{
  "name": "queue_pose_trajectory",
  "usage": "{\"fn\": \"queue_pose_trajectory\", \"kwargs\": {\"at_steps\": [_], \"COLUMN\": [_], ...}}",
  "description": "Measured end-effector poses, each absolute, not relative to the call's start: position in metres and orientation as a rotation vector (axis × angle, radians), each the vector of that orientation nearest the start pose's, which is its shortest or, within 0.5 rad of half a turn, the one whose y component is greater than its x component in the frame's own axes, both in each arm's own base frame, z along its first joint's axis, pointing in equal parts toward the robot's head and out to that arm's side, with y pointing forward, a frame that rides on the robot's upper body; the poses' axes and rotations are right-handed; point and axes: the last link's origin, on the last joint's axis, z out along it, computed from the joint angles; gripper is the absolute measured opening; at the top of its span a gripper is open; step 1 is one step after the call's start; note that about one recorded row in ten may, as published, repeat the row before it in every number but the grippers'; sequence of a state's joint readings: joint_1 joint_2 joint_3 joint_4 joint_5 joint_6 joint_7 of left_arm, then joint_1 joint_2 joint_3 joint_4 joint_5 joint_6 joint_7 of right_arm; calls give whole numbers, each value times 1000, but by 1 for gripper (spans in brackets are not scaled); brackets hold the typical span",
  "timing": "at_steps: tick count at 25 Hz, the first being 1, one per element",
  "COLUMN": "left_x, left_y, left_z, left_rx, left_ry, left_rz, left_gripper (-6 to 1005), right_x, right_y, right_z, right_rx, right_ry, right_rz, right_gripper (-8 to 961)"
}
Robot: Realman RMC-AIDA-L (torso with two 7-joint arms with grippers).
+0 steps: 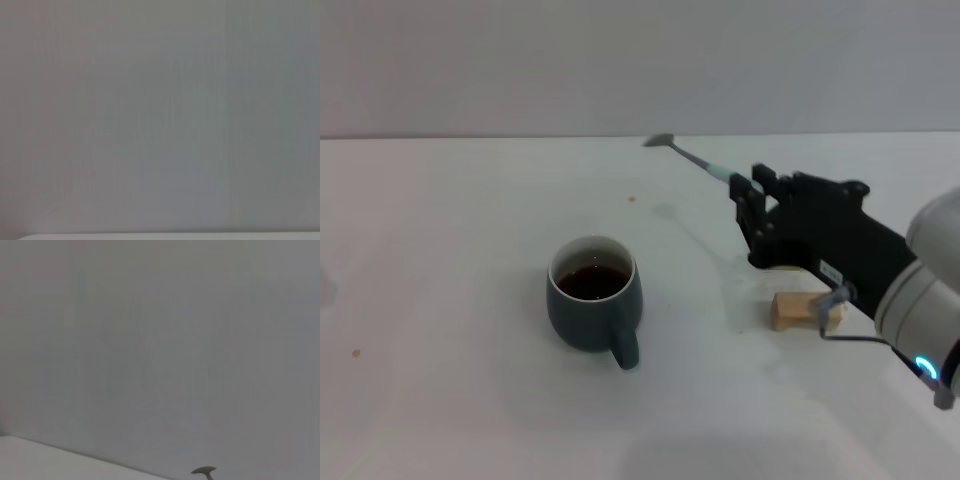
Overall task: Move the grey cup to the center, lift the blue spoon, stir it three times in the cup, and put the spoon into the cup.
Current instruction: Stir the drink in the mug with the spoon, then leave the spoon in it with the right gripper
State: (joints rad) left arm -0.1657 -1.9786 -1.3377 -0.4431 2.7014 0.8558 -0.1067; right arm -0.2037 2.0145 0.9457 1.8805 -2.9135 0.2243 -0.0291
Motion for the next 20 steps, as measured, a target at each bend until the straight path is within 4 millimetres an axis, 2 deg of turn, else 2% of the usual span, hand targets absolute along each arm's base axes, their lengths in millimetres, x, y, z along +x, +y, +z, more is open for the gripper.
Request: {"fn": "queue_pose_trajectory", "kwargs": {"at_steps": [4,12,20], "left_x": [-404,-405,-406], "left_y": [294,293,294], "left_z": [41,41,41], "left_rx": [-1457,-1446,-1447], "left_ry": [-686,-690,-691], "left_rz": [-436,-434,-431], "left_gripper": [-2,-2,-2], "right_x": [106,84,79], "right_y": [254,252,262], "right_z": [-21,-16,-12], "right_rx": [-2139,-2193,-2254], "right_ry": [585,568,667], "right_rz": [591,574,575], "right_gripper": [154,154,154]}}
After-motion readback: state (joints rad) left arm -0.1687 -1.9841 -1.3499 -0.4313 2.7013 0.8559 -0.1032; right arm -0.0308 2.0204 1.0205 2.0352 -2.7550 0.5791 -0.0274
